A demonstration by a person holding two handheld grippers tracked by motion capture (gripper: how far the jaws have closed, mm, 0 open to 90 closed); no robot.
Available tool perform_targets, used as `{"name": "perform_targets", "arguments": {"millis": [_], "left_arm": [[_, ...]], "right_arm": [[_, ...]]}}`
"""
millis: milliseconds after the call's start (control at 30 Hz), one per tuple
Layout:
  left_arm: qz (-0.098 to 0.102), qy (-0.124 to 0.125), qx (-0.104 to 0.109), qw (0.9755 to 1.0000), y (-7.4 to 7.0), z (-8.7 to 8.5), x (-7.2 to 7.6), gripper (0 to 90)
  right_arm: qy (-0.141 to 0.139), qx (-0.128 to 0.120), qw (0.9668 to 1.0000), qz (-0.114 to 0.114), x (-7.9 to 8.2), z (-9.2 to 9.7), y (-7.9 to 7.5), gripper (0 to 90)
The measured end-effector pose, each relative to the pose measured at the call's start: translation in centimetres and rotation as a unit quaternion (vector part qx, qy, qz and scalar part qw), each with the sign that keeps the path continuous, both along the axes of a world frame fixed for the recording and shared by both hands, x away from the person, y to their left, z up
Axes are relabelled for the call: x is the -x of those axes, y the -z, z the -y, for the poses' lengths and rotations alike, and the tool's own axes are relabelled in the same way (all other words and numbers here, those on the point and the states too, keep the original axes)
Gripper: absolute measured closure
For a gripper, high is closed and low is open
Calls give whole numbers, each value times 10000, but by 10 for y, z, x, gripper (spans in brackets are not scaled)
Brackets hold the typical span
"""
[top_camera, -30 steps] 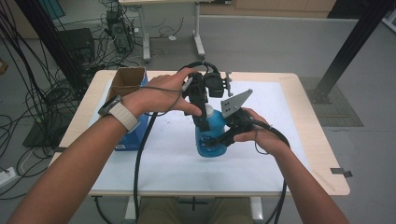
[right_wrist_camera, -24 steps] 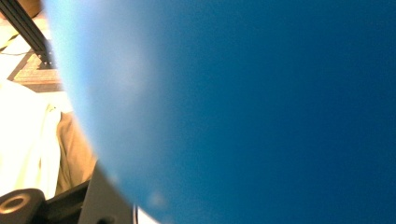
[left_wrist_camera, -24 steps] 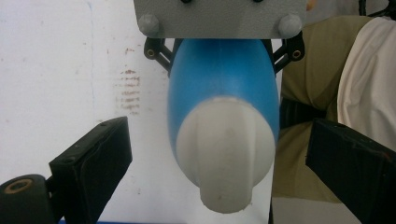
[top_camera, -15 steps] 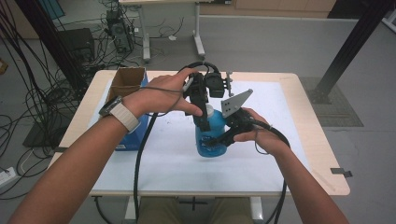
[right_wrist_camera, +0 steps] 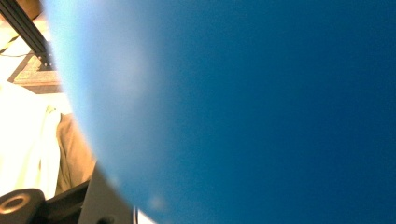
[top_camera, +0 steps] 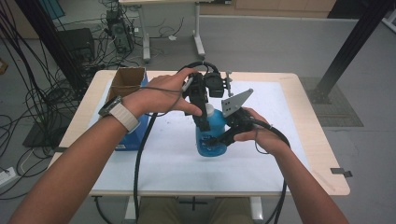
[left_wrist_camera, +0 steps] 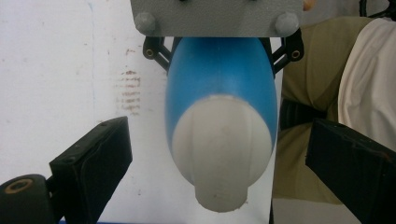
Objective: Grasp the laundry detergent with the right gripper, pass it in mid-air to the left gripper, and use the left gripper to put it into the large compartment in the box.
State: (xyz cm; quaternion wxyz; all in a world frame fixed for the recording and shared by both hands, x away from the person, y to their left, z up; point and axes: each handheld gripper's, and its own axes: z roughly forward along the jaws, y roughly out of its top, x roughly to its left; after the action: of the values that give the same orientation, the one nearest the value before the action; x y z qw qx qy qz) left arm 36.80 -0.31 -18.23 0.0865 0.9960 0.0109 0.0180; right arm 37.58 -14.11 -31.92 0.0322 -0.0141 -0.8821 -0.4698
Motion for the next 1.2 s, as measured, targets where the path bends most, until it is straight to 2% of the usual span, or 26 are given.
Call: {"name": "perform_targets", "arguments": {"millis": [1200], "left_arm": [[21,-18,-18,10000,0,0,0,75]], "right_arm": [[10,0,10000,-27,-1,1,0,438]]}}
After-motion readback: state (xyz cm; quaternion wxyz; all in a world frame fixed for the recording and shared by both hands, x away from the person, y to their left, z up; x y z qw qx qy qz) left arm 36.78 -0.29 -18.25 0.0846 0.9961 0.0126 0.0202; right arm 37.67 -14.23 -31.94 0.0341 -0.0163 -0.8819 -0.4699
